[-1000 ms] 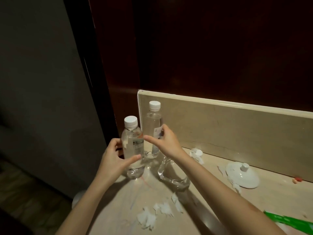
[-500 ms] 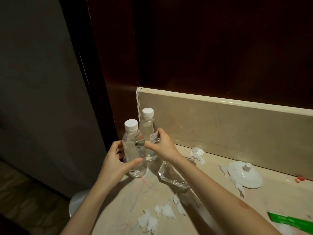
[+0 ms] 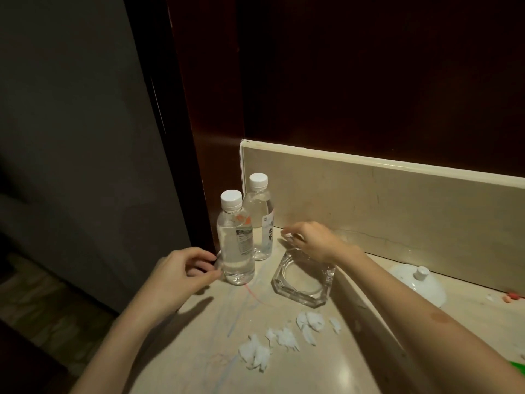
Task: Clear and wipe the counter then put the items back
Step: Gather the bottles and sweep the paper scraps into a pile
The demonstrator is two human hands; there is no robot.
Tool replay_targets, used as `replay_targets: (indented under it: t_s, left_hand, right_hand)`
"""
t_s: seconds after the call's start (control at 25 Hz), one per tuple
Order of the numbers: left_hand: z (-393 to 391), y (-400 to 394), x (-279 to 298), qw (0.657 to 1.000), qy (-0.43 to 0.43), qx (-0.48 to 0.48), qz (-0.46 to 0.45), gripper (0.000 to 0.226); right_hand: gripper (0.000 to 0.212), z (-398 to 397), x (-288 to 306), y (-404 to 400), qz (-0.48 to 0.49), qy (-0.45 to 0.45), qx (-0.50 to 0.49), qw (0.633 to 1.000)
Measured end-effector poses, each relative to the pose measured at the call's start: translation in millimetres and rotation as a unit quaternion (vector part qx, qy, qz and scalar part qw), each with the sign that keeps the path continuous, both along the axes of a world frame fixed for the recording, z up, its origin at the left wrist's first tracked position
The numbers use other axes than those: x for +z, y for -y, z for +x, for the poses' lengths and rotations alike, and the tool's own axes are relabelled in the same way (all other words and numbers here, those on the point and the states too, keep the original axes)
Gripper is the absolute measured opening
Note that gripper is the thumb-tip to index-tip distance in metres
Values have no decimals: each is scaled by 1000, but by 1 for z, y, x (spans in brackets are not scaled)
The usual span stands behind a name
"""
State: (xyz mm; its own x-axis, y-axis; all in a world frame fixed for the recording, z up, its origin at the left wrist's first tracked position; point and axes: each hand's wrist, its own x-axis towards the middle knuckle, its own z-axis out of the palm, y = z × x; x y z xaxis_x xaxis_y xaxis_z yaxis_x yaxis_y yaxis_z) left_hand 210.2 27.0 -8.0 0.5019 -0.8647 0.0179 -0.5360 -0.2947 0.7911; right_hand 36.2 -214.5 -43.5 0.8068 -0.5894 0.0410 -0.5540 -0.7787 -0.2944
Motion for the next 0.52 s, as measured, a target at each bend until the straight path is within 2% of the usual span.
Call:
replay_targets:
  t_s: [0.08, 0.16, 0.36, 0.52]
  left_hand:
    - [-12, -2, 3, 1000, 12, -17, 12, 16]
    - [-22, -2, 3, 998, 34, -40, 21, 14]
    - [-45, 9, 5, 994, 73, -81, 12, 13]
    - [-75, 31, 4, 986, 79, -144, 11, 15]
  right_hand:
    - [32, 9, -5, -1, 6, -60, 17, 998]
    - [37, 6, -11, -1, -12, -75, 20, 997]
    - [52, -57, -19, 8, -55, -43, -45, 997]
    - [39, -109, -23, 4, -34, -14, -93, 995]
